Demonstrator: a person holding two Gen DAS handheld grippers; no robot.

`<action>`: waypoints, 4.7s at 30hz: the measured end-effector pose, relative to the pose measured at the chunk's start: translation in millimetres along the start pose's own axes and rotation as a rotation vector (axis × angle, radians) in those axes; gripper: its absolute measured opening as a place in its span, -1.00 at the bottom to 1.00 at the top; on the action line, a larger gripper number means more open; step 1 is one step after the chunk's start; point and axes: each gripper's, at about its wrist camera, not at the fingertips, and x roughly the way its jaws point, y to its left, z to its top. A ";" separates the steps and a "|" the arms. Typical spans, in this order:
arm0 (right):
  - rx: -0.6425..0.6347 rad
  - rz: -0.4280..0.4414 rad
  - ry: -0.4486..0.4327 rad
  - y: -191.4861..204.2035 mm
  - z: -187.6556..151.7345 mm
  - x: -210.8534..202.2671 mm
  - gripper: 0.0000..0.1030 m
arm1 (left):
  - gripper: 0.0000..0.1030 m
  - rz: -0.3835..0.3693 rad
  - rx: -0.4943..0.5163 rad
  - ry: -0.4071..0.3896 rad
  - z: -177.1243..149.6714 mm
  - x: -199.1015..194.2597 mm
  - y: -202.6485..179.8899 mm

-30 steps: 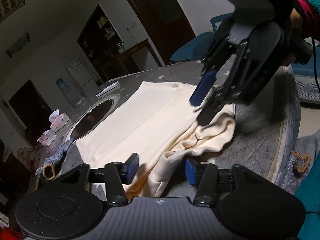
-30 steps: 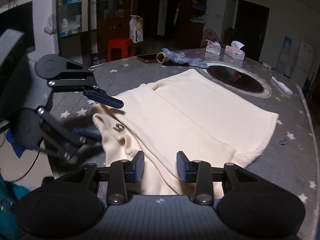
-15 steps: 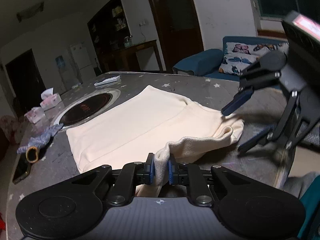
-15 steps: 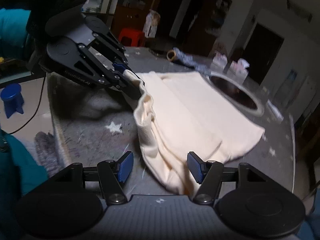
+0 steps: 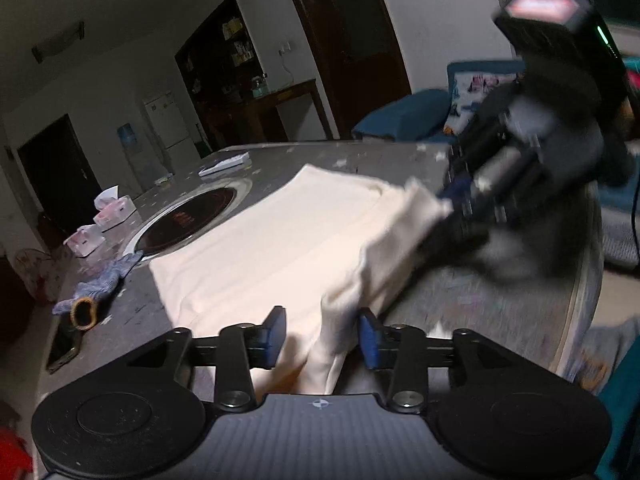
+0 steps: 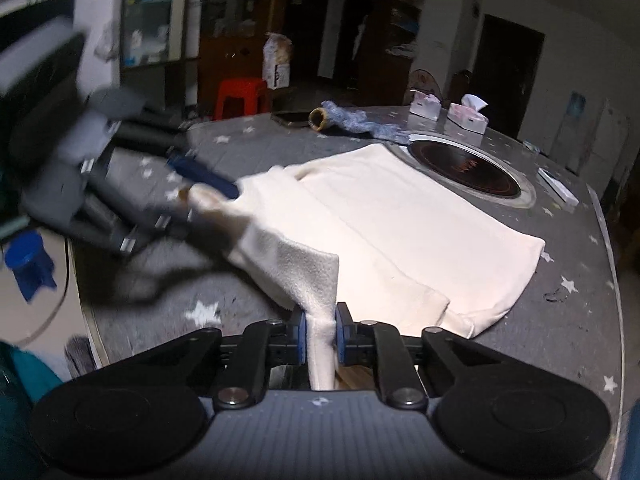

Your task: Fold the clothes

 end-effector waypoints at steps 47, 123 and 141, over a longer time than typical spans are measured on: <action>0.064 0.058 -0.013 -7.8 34.1 -92.8 -0.84 | -0.90 -0.069 -0.128 -0.087 40.7 -56.6 33.7; 0.310 -0.093 -0.111 -28.1 -48.1 -24.1 -0.64 | -0.31 0.039 -0.482 0.053 33.6 60.5 11.8; 0.455 -0.176 -0.298 -19.1 -103.6 -54.0 -0.54 | -0.11 0.062 -0.467 0.029 31.7 59.4 0.8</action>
